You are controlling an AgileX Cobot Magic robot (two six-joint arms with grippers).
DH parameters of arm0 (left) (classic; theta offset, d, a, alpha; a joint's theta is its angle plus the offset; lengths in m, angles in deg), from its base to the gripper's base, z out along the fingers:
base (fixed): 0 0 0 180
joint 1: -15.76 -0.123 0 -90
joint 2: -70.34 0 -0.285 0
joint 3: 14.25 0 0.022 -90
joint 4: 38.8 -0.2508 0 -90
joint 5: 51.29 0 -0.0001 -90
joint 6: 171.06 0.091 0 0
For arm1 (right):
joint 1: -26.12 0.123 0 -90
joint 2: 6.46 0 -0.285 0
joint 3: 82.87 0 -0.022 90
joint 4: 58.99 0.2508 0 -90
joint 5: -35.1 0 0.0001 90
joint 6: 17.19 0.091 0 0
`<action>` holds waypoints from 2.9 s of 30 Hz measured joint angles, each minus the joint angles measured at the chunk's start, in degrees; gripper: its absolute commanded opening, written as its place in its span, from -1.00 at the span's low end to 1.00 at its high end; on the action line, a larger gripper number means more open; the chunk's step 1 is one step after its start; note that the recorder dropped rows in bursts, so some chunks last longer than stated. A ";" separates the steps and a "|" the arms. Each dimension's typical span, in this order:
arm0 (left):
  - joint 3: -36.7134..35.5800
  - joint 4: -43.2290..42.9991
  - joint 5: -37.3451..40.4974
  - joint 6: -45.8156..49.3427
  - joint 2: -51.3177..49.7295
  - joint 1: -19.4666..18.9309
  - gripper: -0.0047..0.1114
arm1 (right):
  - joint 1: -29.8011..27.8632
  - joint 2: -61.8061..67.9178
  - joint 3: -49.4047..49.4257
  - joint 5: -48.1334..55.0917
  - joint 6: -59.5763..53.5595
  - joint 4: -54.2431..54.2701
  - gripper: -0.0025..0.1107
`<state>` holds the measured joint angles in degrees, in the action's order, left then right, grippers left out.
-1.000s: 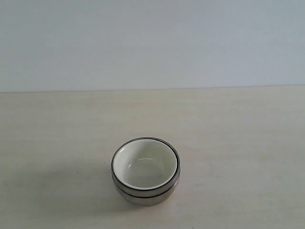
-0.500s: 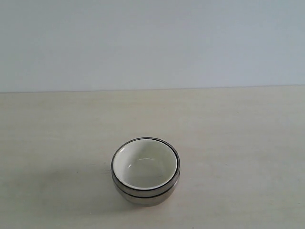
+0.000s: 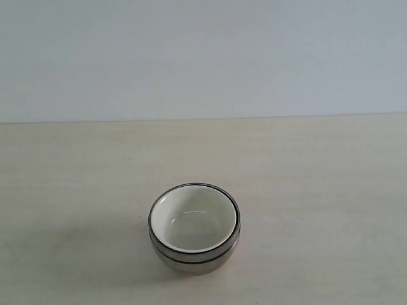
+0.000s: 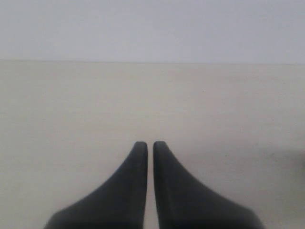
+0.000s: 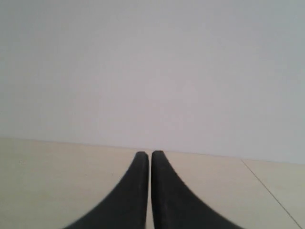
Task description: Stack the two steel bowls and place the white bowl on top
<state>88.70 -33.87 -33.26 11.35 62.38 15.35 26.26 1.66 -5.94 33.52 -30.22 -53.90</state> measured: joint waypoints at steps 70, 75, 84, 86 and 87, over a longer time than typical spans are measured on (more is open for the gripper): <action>0.00 0.00 0.00 0.00 0.00 0.00 -0.85 | 0.00 -0.08 0.32 20.72 16.69 -13.09 -0.96; 0.00 0.00 0.00 0.00 0.00 0.00 -0.85 | 0.00 -0.08 0.32 20.72 16.69 -13.09 -0.96; 0.00 0.00 0.00 0.00 0.00 0.00 -0.85 | 0.00 -0.08 0.32 20.72 16.69 -13.09 -0.96; 0.00 0.00 0.00 0.00 0.00 0.00 -0.85 | 0.00 -0.08 0.32 20.72 16.69 -13.09 -0.96; 0.00 0.00 0.00 0.00 0.00 0.00 -0.85 | 0.00 -0.08 0.32 20.72 16.69 -13.09 -0.96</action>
<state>88.70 -33.87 -33.26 11.35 62.38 15.35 26.26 1.58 -5.62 54.24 -13.54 -66.99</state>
